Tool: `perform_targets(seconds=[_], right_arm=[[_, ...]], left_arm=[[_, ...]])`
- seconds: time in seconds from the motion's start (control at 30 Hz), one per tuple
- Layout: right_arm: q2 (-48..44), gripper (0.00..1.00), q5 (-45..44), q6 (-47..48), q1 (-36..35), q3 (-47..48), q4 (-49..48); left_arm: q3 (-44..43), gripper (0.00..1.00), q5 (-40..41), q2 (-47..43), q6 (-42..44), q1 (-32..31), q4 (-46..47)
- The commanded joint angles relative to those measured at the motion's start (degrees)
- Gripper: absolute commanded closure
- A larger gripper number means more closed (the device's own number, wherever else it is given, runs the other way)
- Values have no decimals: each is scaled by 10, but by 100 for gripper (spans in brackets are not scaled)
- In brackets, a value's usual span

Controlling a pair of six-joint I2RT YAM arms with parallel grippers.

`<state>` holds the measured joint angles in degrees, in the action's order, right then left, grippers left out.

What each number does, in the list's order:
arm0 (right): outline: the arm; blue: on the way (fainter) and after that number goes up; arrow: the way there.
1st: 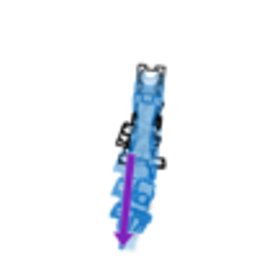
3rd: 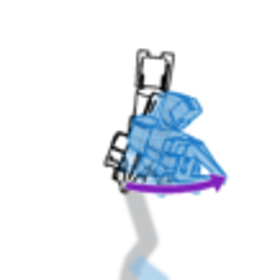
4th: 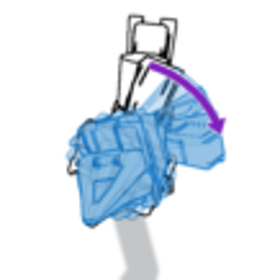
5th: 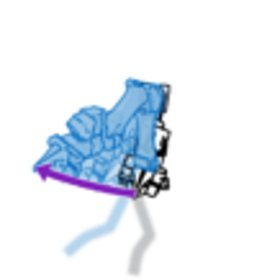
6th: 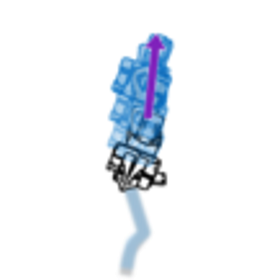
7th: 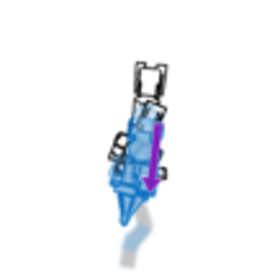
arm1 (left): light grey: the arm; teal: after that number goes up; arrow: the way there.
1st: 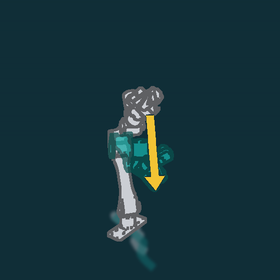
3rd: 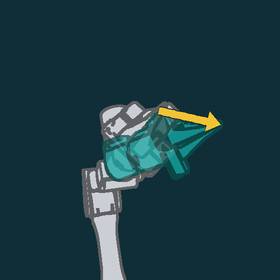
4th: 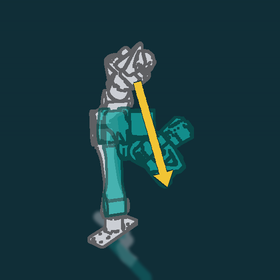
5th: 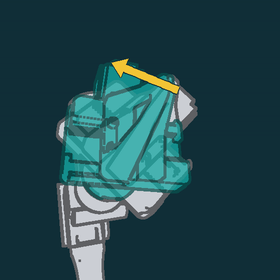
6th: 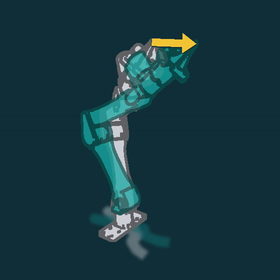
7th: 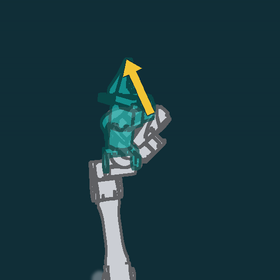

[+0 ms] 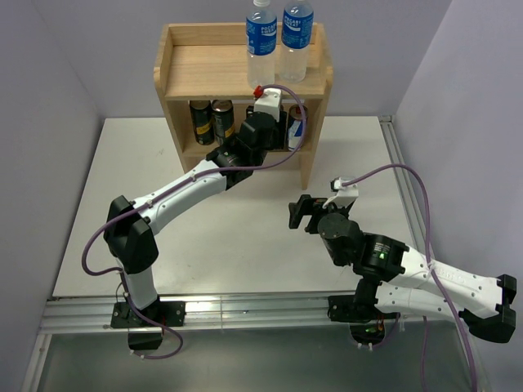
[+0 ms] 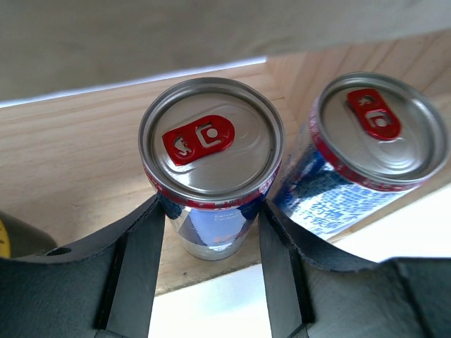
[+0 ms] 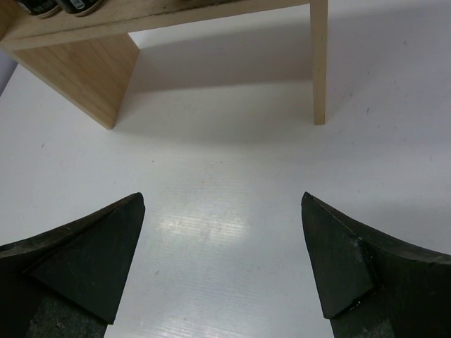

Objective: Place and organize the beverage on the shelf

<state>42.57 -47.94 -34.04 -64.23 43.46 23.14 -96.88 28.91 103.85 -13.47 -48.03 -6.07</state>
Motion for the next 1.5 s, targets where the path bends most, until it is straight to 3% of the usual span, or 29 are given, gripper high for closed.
perform_targets(seconds=[0.0,0.13,0.27,0.5,0.57,0.6,0.73,1.47], right_arm=[[-2,1,-6,-7,4,-4,-20],[-5,1,-6,-7,6,-6,-20],[-5,1,-5,-7,8,-5,-21],[-5,1,-4,-7,9,-5,-21],[-4,1,-4,-7,8,-5,-21],[-4,1,-4,-7,8,-5,-21],[-3,1,-3,-7,9,-4,-22],[2,1,1,-4,10,-2,-25]], left_arm=[[-19,94,-36,-9,-22,-4,50],[-18,91,-39,-7,-23,-3,49],[-14,78,-45,-4,-23,-3,48],[-2,37,-41,-6,-17,-4,52],[0,32,-39,-7,-17,-4,52],[0,24,-39,-7,-16,-4,52],[5,15,-37,-7,-15,-5,54],[31,15,-10,-30,-18,-8,49]])
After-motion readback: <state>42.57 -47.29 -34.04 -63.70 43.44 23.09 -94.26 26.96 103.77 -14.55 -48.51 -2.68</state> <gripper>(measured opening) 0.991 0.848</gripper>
